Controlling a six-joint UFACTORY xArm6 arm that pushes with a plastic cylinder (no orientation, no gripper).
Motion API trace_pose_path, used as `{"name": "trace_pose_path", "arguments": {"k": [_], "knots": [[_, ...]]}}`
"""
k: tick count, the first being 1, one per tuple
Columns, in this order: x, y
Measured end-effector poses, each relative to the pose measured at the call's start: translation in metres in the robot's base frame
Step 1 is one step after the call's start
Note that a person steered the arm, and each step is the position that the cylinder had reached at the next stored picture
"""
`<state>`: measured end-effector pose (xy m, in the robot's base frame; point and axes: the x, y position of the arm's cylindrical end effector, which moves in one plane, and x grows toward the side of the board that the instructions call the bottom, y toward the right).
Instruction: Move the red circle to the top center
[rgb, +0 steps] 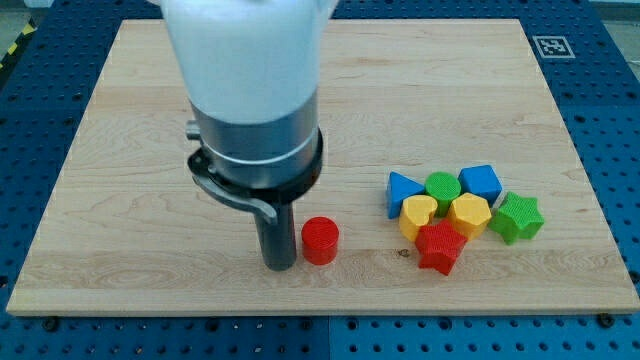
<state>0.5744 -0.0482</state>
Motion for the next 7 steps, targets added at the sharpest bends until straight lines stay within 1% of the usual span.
{"name": "trace_pose_path", "arguments": {"k": [1,2,4,5,7], "knots": [[0.012,0.001],[0.044,-0.008],[0.031,0.030],[0.020,0.039],[-0.017,0.068]]}}
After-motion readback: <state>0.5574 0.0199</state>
